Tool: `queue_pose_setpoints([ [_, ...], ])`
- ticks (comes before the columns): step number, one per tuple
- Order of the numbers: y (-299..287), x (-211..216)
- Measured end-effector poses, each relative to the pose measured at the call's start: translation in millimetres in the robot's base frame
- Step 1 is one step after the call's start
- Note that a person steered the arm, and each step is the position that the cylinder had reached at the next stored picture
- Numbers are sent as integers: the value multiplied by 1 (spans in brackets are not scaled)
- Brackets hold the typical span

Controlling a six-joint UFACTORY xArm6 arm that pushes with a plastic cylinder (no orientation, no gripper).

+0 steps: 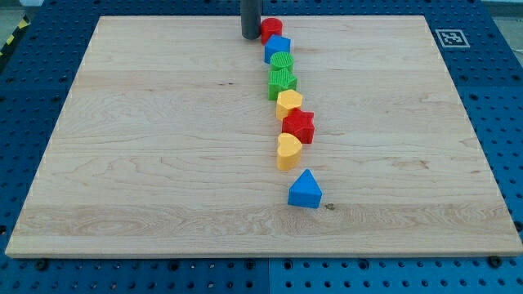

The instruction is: Push the blue triangle to the yellow heart

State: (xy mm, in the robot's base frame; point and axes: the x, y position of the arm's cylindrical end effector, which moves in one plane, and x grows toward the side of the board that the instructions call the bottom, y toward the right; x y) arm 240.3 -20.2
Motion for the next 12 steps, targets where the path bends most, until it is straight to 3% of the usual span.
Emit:
queue_pose_setpoints([
  [1, -7, 0],
  [2, -58, 1],
  [3, -96, 40],
  [4, -110, 61],
  [6, -112, 61],
  [7, -113, 100],
  [8, -117, 170],
  [10, -70, 362],
  [11, -42, 378],
  [12, 40, 378],
])
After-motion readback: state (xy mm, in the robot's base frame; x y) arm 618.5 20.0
